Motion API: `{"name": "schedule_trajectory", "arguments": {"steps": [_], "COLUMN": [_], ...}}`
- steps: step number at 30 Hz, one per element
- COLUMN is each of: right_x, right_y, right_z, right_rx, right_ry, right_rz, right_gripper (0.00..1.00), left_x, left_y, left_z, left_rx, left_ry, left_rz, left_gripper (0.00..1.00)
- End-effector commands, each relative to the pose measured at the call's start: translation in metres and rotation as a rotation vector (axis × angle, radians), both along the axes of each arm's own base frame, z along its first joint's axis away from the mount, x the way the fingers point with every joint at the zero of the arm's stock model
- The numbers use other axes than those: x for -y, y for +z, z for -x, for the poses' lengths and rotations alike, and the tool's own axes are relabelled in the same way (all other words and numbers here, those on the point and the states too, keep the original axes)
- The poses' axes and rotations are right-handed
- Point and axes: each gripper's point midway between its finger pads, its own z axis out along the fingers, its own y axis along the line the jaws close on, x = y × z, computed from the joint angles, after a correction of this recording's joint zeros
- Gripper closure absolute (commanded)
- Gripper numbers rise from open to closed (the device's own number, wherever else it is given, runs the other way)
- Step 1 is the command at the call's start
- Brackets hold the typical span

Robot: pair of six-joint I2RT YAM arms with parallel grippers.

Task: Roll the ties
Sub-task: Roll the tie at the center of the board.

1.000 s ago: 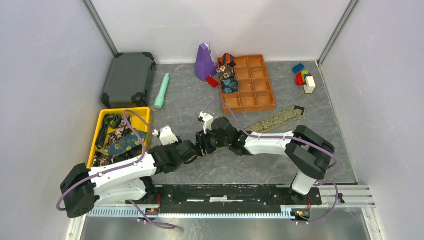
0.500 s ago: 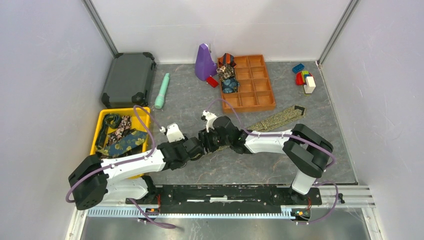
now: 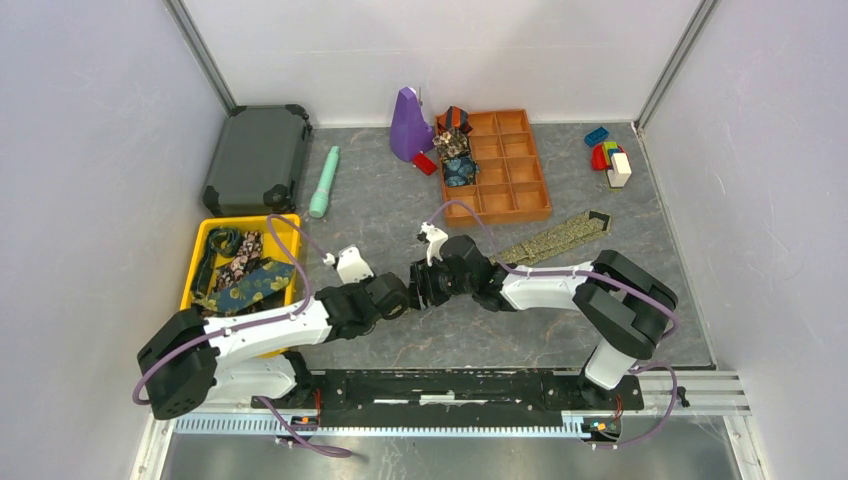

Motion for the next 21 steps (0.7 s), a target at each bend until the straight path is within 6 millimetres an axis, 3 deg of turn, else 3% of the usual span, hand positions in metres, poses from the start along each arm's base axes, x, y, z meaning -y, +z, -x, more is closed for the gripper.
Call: {"name": "schedule_trajectory", "arguments": {"steps": [1, 5, 12, 21], "right_x": [-0.009, -0.012, -0.016, -0.009], "right_y": [0.021, 0.025, 0.032, 0.034], "right_z": [-0.001, 0.0, 0.003, 0.004], "right_rx": [0.025, 0.024, 0.023, 0.037], "right_ry": [0.01, 0.018, 0.036, 0.027], "right_rz": [-0.079, -0.094, -0.139, -0.126], "right_gripper": [0.43, 0.43, 0.43, 0.43], "left_x": [-0.008, -0.015, -0.002, 0.002], "left_y": [-0.002, -0.005, 0.001, -0.028], "left_z": [0.0, 0.003, -0.003, 0.003], "left_rx": [0.02, 0.023, 0.106, 0.14], "left_ry": [0.018, 0.03, -0.048, -0.066], "left_rz": [0.002, 0.003, 0.077, 0.197], "left_gripper": [0.94, 0.98, 0.98, 0.98]}}
